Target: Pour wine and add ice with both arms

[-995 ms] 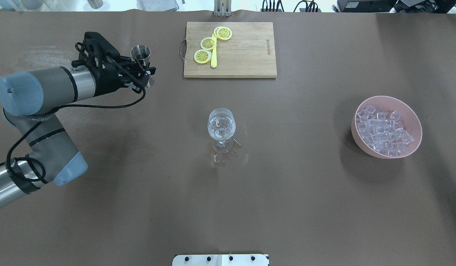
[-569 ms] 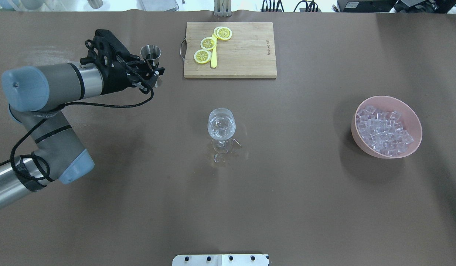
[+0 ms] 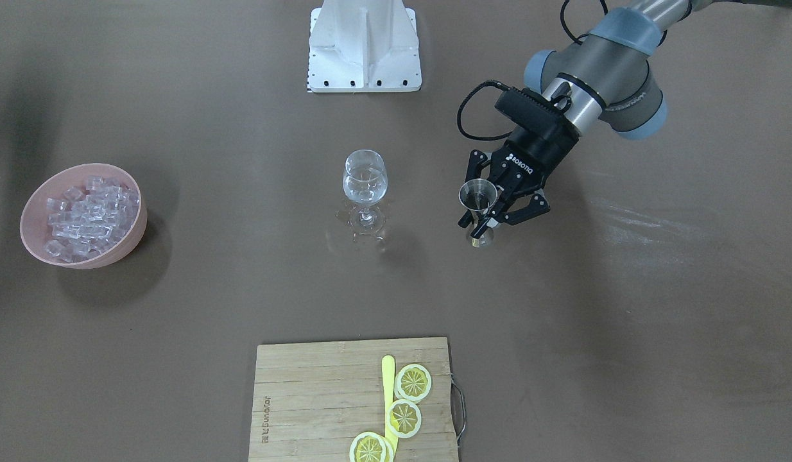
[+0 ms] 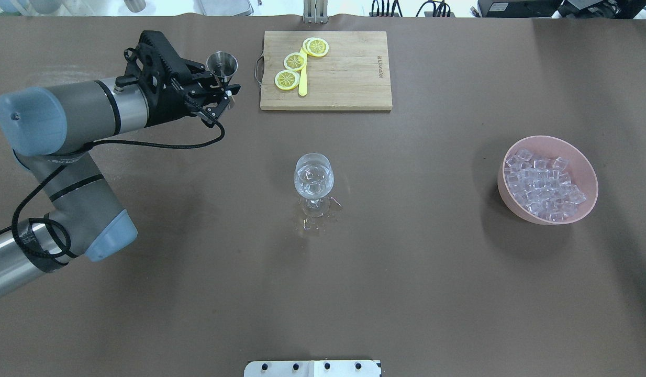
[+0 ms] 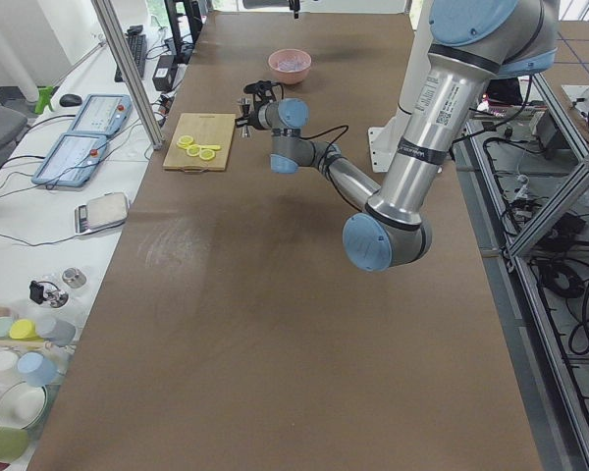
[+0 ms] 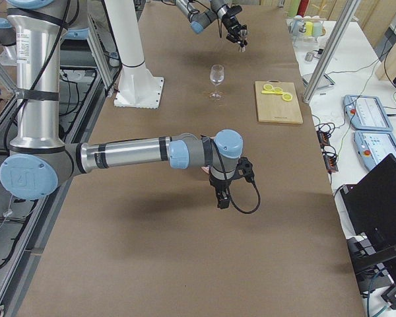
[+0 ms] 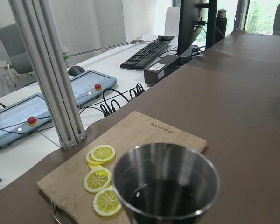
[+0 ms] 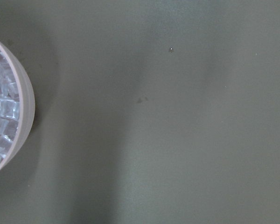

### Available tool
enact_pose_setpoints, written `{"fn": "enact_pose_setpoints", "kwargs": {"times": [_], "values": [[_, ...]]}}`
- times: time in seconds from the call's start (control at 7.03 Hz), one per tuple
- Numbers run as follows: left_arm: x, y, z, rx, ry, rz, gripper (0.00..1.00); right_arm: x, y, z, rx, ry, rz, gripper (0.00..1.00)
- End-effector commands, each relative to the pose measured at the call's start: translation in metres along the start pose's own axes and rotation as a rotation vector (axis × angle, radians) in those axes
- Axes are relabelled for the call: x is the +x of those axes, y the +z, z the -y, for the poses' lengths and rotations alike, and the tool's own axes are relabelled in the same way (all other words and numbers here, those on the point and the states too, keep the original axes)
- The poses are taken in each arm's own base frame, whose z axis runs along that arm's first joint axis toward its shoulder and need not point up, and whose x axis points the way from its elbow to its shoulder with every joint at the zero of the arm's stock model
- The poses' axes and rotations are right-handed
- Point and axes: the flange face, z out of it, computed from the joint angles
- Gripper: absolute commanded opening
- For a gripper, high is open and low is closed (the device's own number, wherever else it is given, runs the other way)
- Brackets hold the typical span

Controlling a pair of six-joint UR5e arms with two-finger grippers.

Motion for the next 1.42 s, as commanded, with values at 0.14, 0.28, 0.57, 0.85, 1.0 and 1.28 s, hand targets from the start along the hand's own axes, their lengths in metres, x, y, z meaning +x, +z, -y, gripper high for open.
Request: {"fn": "enact_pose_setpoints", "kwargs": {"times": [0.14, 0.28, 0.57, 0.85, 1.0, 1.28], "values": [[0.062, 0.018, -0.006, 0.043, 0.145, 0.104, 0.00, 0.000, 0.000, 0.000, 0.000, 0.000, -0.001, 1.00], [0.095, 0.024, 0.000, 0.056, 0.319, 0.154, 0.00, 0.000, 0.000, 0.000, 0.001, 0.001, 0.001, 1.00], [0.105, 0.024, 0.005, 0.056, 0.354, 0.153, 0.00, 0.000, 0.000, 0.000, 0.001, 0.002, 0.001, 1.00], [0.112, 0.030, 0.007, 0.010, 0.373, 0.148, 0.00, 0.000, 0.000, 0.000, 0.000, 0.010, 0.001, 1.00], [0.115, 0.035, 0.014, -0.013, 0.451, 0.150, 0.00, 0.000, 0.000, -0.001, -0.001, 0.012, 0.002, 1.00], [0.116, 0.037, 0.018, -0.020, 0.534, 0.149, 0.00, 0.000, 0.001, 0.000, -0.003, 0.012, 0.003, 1.00]]}}
